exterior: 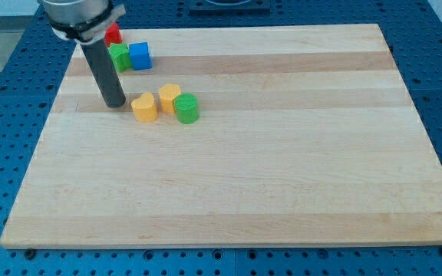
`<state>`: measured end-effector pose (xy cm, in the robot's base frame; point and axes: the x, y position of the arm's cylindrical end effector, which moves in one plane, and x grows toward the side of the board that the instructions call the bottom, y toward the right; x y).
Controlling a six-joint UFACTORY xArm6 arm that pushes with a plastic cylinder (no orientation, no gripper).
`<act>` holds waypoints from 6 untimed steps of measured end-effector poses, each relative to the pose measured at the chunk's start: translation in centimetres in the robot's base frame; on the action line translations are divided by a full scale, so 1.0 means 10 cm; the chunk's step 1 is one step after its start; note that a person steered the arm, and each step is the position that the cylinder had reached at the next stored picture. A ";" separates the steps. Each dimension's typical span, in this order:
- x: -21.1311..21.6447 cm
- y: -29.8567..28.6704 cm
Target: Move the arm to the left of the yellow heart
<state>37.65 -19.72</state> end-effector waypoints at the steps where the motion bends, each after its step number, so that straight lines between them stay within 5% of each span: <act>1: -0.04 0.02; 4: 0.73 0.63; 5: 0.84 0.20; 6: 0.51 -0.02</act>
